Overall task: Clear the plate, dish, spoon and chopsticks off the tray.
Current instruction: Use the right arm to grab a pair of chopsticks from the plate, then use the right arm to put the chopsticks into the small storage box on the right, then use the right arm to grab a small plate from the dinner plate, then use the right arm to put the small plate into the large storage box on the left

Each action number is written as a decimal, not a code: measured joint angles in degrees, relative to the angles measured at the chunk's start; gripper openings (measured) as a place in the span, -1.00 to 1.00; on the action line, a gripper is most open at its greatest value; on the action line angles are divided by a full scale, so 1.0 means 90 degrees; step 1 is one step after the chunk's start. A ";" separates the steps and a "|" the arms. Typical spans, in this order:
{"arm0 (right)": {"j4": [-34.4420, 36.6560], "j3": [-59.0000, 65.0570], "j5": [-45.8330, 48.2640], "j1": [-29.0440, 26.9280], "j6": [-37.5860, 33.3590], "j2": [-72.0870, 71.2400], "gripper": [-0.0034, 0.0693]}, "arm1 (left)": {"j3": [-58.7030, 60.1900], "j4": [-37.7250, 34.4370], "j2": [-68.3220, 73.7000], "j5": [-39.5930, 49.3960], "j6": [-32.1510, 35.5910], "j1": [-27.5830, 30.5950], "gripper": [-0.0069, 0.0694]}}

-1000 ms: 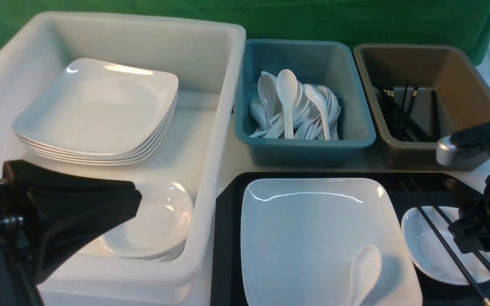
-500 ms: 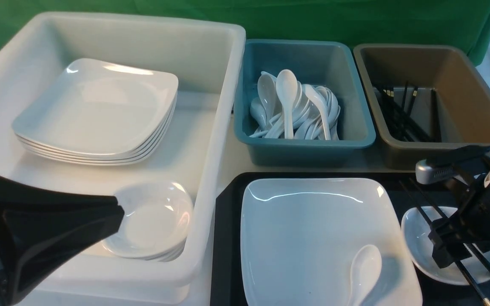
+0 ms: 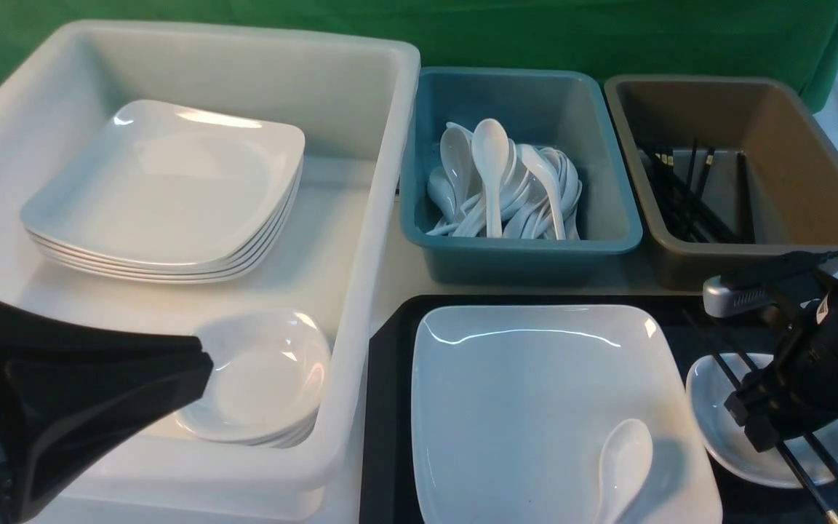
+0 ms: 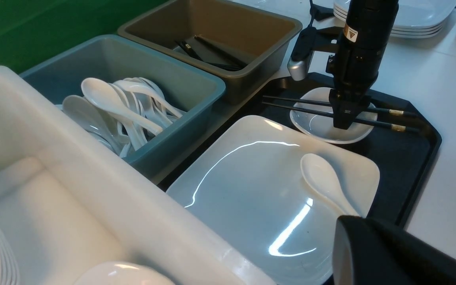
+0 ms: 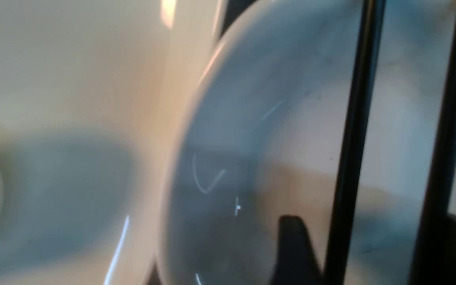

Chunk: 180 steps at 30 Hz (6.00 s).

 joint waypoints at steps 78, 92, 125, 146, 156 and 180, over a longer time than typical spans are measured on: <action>-0.0439 -0.1569 0.2052 0.0964 -0.1162 -0.1862 0.12 | 0.0000 -0.0113 -0.0006 -0.0872 0.0360 0.0000 -0.78; -0.0937 0.1938 -0.1265 0.1108 -0.2157 -0.1840 0.57 | 0.0000 -0.0366 -0.0006 -0.0842 0.0462 0.0000 -0.78; -0.1959 0.0299 0.0854 0.2926 -0.0448 -0.3087 -0.75 | 0.0000 -0.0210 -0.0006 -0.0769 0.0456 0.0000 -0.78; -0.0813 -0.6530 0.1074 0.6023 -0.1560 0.1903 -0.75 | -0.1100 0.3548 -0.2203 0.1926 -0.3369 0.0000 -0.78; -0.0702 -0.7109 0.1285 0.6045 -0.1993 0.3311 -0.75 | -0.1113 0.3609 -0.2432 0.2037 -0.3389 0.0000 -0.78; -0.0846 -0.7163 0.2834 0.5941 -0.1195 0.1883 0.35 | -0.0836 0.3160 -0.2143 0.1847 -0.3389 0.0000 -0.78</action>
